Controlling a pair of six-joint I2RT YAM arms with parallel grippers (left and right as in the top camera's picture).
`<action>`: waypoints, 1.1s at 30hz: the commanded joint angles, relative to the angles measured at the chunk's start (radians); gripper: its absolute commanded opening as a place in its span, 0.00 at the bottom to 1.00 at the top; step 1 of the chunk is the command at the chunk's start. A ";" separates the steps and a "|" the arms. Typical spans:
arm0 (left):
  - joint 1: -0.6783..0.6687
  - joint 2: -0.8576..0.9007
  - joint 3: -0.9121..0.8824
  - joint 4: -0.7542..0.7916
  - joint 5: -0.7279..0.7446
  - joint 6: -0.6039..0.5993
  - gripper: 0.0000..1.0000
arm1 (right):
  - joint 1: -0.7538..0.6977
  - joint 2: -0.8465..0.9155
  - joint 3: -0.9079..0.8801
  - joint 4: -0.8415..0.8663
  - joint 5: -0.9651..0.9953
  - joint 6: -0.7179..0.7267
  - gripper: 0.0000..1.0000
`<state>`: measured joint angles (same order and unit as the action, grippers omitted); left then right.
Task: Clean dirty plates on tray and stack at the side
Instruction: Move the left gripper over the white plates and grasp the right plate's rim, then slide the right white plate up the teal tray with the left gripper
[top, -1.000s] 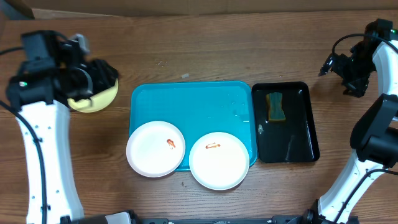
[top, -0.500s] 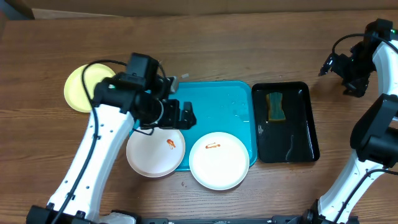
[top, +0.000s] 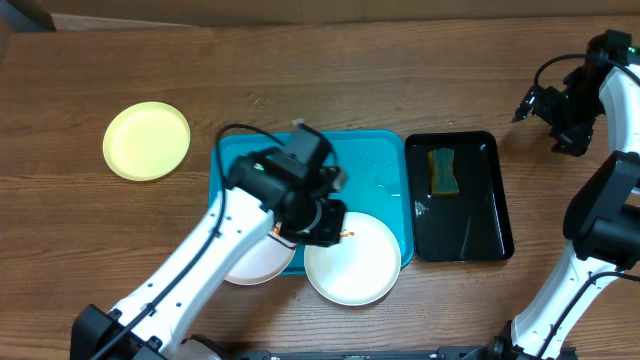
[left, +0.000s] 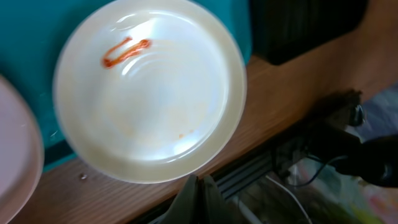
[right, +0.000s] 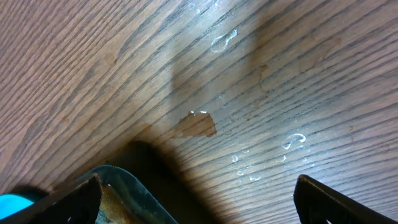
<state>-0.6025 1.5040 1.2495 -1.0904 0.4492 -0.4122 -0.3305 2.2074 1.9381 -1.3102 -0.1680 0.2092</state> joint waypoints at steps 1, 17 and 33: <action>-0.048 0.005 0.000 0.080 0.071 -0.043 0.04 | 0.003 -0.042 0.014 0.001 -0.002 0.001 1.00; -0.313 0.005 -0.003 -0.021 -0.402 -1.149 0.47 | 0.003 -0.042 0.014 0.001 -0.002 0.001 1.00; -0.346 0.014 -0.149 -0.021 -0.384 -1.279 0.30 | 0.003 -0.042 0.014 0.001 -0.002 0.001 1.00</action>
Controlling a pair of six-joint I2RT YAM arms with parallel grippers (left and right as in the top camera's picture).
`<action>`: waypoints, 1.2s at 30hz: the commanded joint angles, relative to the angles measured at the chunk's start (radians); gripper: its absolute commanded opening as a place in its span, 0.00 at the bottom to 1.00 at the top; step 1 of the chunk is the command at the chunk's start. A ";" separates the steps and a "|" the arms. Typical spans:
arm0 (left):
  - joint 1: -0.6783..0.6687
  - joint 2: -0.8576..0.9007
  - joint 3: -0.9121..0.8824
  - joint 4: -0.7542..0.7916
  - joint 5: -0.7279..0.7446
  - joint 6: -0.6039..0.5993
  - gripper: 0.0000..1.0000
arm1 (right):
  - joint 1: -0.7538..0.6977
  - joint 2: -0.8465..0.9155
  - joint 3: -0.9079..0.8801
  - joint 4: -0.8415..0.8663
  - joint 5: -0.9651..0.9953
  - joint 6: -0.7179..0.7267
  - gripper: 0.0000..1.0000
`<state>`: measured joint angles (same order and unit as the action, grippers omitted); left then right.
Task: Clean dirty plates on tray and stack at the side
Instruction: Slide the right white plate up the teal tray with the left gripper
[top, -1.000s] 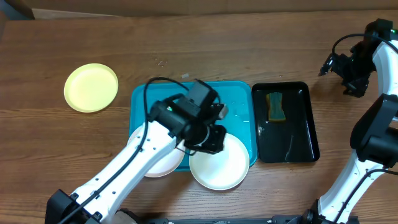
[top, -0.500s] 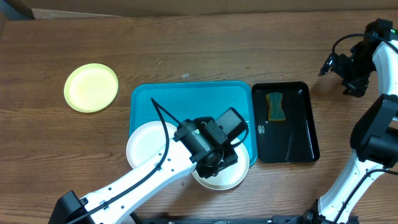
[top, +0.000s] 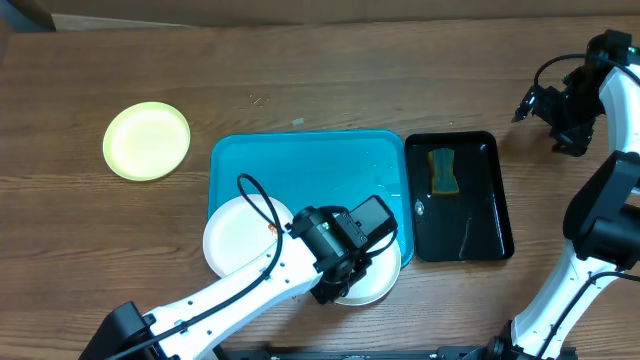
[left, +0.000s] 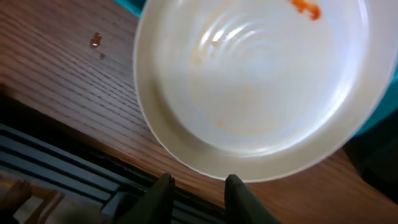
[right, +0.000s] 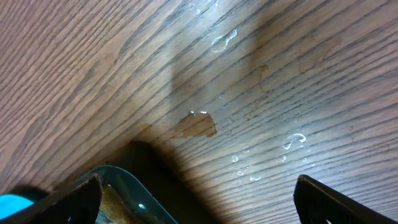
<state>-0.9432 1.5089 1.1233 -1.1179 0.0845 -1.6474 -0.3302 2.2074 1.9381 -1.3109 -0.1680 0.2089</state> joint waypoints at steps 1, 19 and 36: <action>-0.005 0.010 -0.027 0.009 -0.021 -0.044 0.31 | 0.003 -0.042 0.014 0.002 -0.002 0.001 1.00; -0.006 0.010 -0.141 0.086 0.059 -0.044 0.34 | 0.003 -0.042 0.014 0.002 -0.002 0.001 1.00; -0.006 0.010 -0.205 0.129 0.081 -0.043 0.34 | 0.003 -0.042 0.014 0.002 -0.002 0.001 1.00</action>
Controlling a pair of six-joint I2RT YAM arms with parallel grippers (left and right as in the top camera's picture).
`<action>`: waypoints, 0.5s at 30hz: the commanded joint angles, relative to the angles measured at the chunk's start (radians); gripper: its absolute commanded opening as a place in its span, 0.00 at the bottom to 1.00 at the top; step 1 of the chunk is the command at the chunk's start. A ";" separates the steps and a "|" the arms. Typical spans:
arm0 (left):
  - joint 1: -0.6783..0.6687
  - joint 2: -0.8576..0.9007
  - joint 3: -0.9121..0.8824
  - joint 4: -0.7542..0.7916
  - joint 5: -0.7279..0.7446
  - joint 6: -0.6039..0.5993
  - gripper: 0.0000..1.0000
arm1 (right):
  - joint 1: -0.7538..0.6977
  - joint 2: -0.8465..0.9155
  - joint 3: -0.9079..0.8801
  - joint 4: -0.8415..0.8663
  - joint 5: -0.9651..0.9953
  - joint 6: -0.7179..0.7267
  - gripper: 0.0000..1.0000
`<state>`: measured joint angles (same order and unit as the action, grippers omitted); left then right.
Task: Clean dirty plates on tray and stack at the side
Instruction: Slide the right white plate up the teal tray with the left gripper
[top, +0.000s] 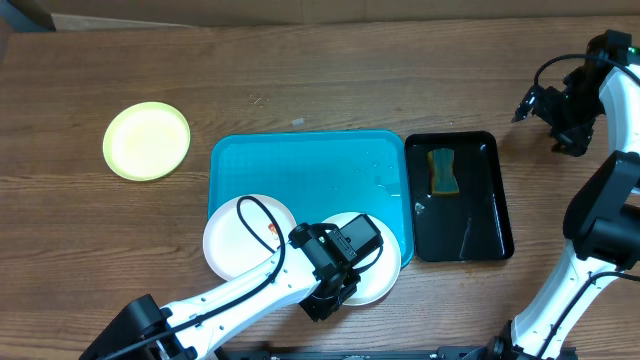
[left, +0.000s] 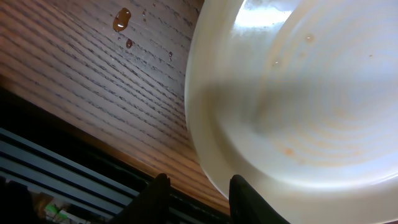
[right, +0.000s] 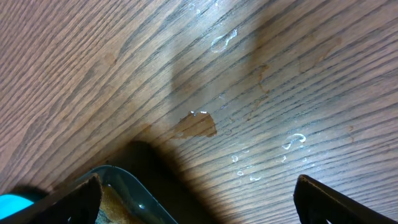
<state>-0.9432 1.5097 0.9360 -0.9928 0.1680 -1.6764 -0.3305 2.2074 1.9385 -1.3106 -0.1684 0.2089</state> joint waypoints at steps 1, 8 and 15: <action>-0.006 0.009 -0.018 0.004 -0.003 -0.014 0.34 | 0.003 -0.042 0.014 0.001 -0.002 0.001 1.00; -0.006 0.009 -0.019 0.011 -0.030 0.001 0.33 | 0.003 -0.042 0.014 0.001 -0.002 0.001 1.00; -0.006 0.043 -0.019 0.015 -0.016 0.002 0.33 | 0.003 -0.042 0.014 0.001 -0.001 0.001 1.00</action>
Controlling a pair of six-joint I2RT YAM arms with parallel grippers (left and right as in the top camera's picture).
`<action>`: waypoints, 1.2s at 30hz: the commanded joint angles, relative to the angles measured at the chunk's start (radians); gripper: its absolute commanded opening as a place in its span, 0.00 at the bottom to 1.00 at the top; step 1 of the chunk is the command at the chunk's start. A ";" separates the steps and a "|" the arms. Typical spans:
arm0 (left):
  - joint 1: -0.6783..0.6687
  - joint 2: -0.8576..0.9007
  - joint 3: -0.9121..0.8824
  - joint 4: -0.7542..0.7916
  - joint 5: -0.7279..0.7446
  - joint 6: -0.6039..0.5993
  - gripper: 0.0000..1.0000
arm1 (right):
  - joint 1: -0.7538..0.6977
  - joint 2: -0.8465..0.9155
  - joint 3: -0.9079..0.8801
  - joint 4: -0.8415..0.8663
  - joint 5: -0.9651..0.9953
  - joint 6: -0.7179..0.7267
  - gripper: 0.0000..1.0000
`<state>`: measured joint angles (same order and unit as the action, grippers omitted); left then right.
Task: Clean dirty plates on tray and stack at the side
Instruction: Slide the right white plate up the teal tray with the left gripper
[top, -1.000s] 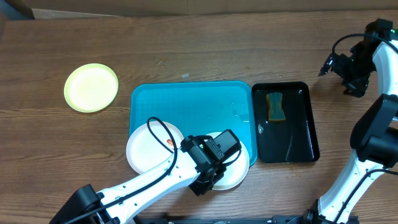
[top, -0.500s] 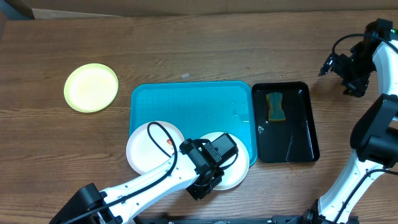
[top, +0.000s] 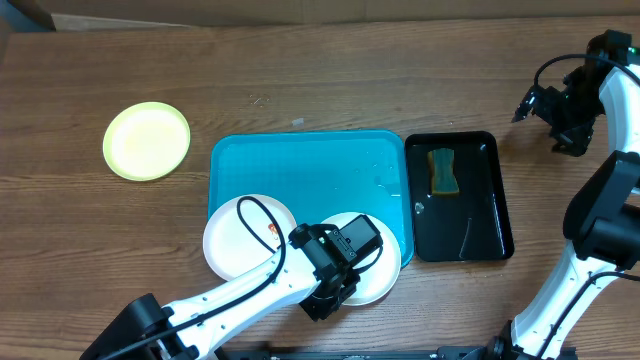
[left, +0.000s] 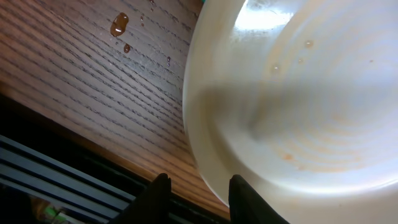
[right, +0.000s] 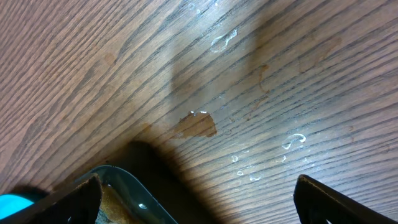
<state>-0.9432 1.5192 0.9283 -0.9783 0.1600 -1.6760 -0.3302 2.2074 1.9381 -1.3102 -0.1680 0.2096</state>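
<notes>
Two white plates lie on the front of the teal tray (top: 300, 165), both overhanging its front edge: the left plate (top: 232, 240) carries a small red mark, and the right plate (top: 378, 262) is partly under my left arm. My left gripper (top: 328, 296) is open at the right plate's front rim. In the left wrist view that plate (left: 298, 93) fills the frame, with faint orange specks, and its rim passes just above the left gripper (left: 200, 202). My right gripper (right: 202, 208) is wide open over bare wood at the far right.
A yellow-green plate (top: 147, 140) sits alone on the table at the left. A black tray (top: 475, 230) holding a sponge (top: 443, 171) stands right of the teal tray. The table's front edge (left: 106, 155) runs just under my left gripper.
Hardly anything. The left wrist view has shifted very slightly along the plate's rim. My right arm has not moved.
My left gripper was shut above the tray, looking down on the right plate and its orange streak. Then it was open at that plate's front edge. After that it was low and close to the rim, where it still is. My right arm stayed put.
</notes>
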 joint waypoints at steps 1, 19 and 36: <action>-0.005 0.045 -0.011 0.002 -0.002 0.001 0.31 | 0.003 -0.042 0.014 0.001 -0.002 0.000 1.00; 0.135 0.056 0.004 0.019 -0.048 0.229 0.04 | 0.003 -0.042 0.014 0.001 -0.002 0.000 1.00; 0.201 0.056 0.004 0.192 -0.045 0.544 0.23 | 0.003 -0.042 0.014 0.001 -0.002 0.000 1.00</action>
<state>-0.7719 1.5692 0.9279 -0.7841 0.1314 -1.1980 -0.3305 2.2074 1.9381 -1.3102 -0.1688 0.2089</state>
